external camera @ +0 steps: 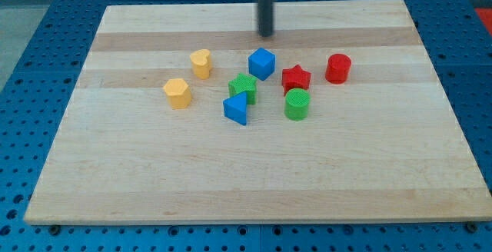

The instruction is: Place the red blocks below the blue cube

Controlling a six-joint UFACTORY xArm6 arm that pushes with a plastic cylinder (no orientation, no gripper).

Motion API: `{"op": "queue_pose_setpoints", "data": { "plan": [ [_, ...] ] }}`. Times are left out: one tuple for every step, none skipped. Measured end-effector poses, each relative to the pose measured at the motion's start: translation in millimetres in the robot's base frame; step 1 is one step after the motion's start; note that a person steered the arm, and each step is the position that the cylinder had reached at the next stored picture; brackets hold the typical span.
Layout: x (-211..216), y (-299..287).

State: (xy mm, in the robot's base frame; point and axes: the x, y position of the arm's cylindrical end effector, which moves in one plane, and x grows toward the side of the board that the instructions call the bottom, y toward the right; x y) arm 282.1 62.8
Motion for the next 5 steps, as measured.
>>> {"op": "queue_pose_setpoints", "data": {
  "plan": [
    [41,120],
    [73,167],
    [84,69],
    [102,69],
    [92,63]
  ]
}}
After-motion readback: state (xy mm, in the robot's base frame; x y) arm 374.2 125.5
